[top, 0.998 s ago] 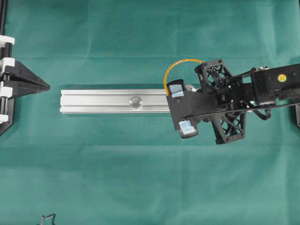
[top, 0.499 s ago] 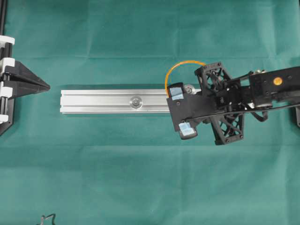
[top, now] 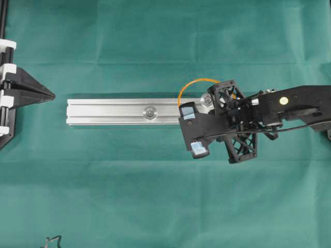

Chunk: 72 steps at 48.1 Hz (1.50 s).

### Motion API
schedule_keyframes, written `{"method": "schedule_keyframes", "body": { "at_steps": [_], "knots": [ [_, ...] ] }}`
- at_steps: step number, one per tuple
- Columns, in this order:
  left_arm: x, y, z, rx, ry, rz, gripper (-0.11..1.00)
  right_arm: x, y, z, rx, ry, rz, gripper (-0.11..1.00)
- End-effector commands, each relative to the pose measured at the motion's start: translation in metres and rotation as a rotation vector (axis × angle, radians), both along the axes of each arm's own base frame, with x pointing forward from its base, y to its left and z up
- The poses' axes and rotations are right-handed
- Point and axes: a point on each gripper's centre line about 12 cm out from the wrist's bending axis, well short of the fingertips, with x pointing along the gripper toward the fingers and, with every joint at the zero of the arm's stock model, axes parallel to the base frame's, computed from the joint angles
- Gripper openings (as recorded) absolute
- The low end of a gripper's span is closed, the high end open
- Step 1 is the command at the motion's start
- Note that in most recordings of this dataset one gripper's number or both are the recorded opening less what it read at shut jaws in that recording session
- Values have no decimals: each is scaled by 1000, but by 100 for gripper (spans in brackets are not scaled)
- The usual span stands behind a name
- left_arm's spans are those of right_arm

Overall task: Hook the rubber onto the shaft.
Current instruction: 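Raise the held band above the right metal peg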

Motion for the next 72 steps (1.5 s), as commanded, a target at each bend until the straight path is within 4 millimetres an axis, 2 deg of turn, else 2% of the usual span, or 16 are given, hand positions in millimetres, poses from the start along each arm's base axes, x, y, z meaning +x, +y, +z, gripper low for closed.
{"method": "schedule_keyframes", "body": {
  "at_steps": [1, 16, 32, 72],
  "knots": [
    [3, 0, 9, 2, -26, -1, 0, 4, 1, 5, 7, -29, -2, 5],
    [3, 0, 9, 2, -26, -1, 0, 2, 1, 0, 6, -18, -2, 5],
    [3, 0, 9, 2, -26, -1, 0, 4, 3, 5, 7, -30, 4, 5],
    [3, 0, 9, 2, -26, -1, 0, 4, 25, 12, 8, -27, 58, 5]
  ]
}}
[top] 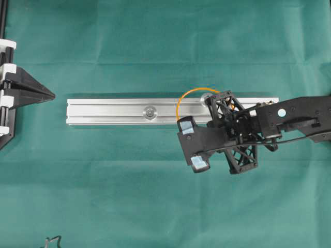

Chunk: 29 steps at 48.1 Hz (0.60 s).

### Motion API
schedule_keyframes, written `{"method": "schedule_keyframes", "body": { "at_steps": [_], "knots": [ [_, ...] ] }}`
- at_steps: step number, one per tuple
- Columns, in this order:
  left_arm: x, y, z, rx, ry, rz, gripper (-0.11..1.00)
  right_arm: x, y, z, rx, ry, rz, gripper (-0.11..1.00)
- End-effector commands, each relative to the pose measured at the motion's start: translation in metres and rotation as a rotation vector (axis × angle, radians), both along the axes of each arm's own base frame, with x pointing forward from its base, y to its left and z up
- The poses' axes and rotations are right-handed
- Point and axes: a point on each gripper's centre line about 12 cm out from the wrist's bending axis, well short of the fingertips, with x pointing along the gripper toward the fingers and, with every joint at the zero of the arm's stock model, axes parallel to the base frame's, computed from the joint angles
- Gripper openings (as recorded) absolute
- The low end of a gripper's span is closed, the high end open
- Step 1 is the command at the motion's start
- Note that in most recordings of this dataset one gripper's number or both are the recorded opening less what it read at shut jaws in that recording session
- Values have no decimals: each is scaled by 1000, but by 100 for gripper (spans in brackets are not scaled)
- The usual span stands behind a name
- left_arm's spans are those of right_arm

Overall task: Hook the rubber onto the shaft.
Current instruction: 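Raise the held band above the right metal peg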

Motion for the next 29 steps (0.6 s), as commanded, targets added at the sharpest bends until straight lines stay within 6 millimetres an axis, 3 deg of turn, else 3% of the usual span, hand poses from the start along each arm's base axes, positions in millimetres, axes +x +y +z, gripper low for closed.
{"method": "schedule_keyframes", "body": {
  "at_steps": [1, 29],
  "knots": [
    [3, 0, 10, 2, -28, -1, 0, 4, 5, 11, 8, -33, 9, 5],
    [3, 0, 10, 2, -28, -1, 0, 1, 15, 11, 7, -28, 36, 5]
  ]
}}
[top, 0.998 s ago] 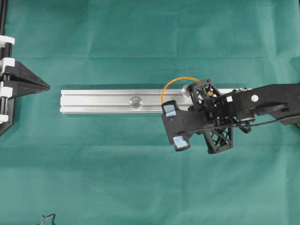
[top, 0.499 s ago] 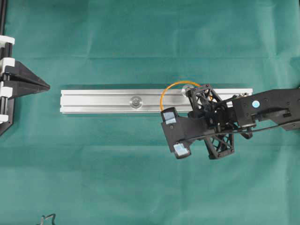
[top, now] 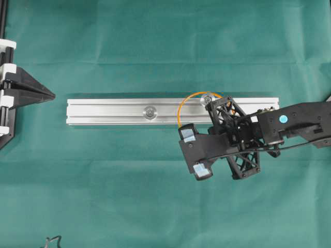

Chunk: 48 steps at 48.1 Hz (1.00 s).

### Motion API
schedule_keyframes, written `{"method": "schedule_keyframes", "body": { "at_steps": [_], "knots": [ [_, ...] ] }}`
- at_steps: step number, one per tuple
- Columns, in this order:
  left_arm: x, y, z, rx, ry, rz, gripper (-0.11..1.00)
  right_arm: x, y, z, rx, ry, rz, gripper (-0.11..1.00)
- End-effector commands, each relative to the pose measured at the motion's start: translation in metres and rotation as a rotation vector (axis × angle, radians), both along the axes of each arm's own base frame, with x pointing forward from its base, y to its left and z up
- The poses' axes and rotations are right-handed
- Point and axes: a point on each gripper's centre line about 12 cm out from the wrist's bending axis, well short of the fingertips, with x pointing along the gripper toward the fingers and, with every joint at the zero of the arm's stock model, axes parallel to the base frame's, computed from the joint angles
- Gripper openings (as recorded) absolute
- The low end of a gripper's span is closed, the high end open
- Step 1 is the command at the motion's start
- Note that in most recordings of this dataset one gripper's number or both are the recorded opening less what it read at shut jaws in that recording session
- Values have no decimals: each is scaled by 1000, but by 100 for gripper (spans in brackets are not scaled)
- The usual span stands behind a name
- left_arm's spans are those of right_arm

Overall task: Hook the rubber onto the shaft.
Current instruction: 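Raise the held band above the right metal peg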

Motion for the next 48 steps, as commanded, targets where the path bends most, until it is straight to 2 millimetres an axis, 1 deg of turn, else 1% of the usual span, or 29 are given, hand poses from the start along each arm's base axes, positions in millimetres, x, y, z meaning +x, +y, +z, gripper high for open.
{"method": "schedule_keyframes", "body": {
  "at_steps": [1, 7, 18, 26, 48],
  "knots": [
    [3, 0, 9, 2, -26, -1, 0, 4, 6, 12, 11, -35, 10, 5],
    [3, 0, 9, 2, -26, -1, 0, 3, 10, 12, 14, -35, 12, 5],
    [3, 0, 9, 2, -26, -1, 0, 1, 15, 12, 51, -33, -77, 5],
    [3, 0, 9, 2, -26, -1, 0, 1, 20, 12, 58, -33, -81, 5],
    [3, 0, 10, 2, -29, -1, 0, 2, 21, 14, 61, -41, -81, 5]
  ]
}}
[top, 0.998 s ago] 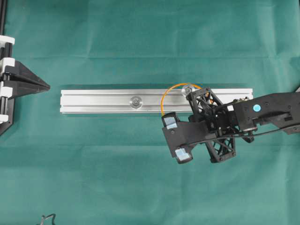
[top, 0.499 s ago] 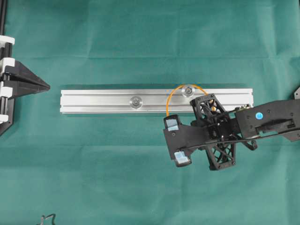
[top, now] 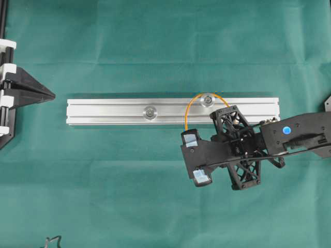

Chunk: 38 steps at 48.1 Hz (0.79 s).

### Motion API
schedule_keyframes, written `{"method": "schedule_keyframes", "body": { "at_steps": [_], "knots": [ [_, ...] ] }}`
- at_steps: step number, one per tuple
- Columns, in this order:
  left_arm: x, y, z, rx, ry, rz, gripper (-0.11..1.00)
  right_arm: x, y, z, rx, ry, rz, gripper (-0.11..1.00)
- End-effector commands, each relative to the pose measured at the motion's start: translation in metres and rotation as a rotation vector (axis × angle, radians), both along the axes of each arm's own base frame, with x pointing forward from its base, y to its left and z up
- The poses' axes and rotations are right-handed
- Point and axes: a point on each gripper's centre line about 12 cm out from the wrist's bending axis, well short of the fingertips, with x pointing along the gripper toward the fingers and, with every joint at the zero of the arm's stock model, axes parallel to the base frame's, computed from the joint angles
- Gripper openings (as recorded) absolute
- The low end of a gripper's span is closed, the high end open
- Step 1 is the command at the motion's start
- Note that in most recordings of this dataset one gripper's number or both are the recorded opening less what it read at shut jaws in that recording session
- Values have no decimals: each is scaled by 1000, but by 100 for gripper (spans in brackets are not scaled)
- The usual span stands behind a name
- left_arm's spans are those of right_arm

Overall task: Hook the rubber onto the shaft.
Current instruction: 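Raise the held band above the right metal peg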

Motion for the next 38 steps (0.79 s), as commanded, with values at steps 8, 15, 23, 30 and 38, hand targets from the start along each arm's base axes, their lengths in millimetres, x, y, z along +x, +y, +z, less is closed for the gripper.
{"method": "schedule_keyframes", "body": {
  "at_steps": [8, 15, 23, 30, 38],
  "knots": [
    [4, 0, 10, 2, -34, -1, 0, 5, 3, 14, 16, -45, -3, 5],
    [4, 0, 10, 2, -38, -1, 0, 7, 4, 16, 31, -50, -41, 5],
    [4, 0, 10, 2, -37, -1, 0, 10, 4, 20, 59, -61, -107, 5],
    [4, 0, 10, 2, -37, -1, 0, 12, 5, 24, 94, -61, -196, 5],
    [4, 0, 10, 3, -38, -2, 0, 12, 4, 25, 147, -48, -344, 5]
  ]
}}
